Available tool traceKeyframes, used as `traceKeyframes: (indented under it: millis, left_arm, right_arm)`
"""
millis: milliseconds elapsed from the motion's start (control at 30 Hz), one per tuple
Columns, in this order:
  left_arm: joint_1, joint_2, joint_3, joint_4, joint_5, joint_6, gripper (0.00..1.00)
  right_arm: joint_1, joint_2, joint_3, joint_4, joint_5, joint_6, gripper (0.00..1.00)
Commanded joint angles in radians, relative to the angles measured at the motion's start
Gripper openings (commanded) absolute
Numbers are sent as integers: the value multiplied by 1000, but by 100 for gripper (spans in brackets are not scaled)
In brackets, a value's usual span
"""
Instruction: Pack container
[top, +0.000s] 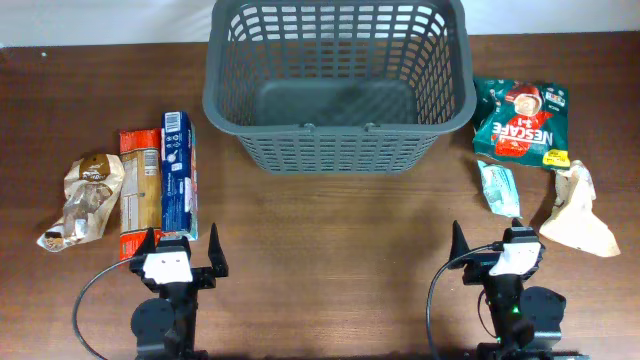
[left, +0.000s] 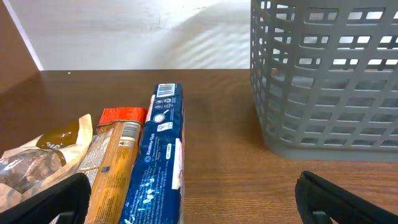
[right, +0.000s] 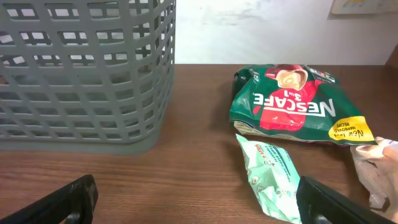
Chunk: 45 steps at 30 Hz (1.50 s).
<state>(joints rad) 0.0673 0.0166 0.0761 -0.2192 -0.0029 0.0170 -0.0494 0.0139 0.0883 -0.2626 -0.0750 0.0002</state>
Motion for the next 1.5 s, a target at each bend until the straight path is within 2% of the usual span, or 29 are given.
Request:
traceKeyframes:
  millis: [0,633,667,733,833,933,1067,1167,1200,1300,1367,1467]
  left_arm:
    - [-2,-11,-10,5,7,-6,99]
    - [-2,-11,-10,5,7,-6,99]
    - [-2,-11,-10,5,7,-6,99]
    - [-2,-11,-10,5,7,-6,99]
    - [-2,-11,-10,5,7,-6,99]
    - [-2,-11,-10,5,7,-6,99]
    - [-2,-11,-10,5,7,-6,99]
    - [-2,-11,-10,5,7,-6,99]
    - [-2,-11,-10,5,7,-6,99]
    - [-2,-11,-10,5,7,-6,99]
    - [-2,-11,-10,5,7,-6,99]
    - [-2,-11,-10,5,7,-6,99]
  right_arm:
    - [10,-10,-6,-3,8,-3,99]
    - [10,-10,-6,-1,-1,-1,99]
    - [10,-10,-6,3,-4,18,99]
    - [10,-10,-2,9,-7,153,99]
    - [7,23,37,0,31,170,99]
    - [-18,133,120,-3,87,170,99]
    - [-118,445,307,-41,32,174,99]
    - [-240,723,525,-95,-48,174,99]
    - [-309,855,666,-142,-108,174,99]
    - [-438,1081,972,-274,-204,173,99]
    - [-535,1288,1286,-393,-305,173,99]
    - [-560,1435,1486,-459,-382,95,99]
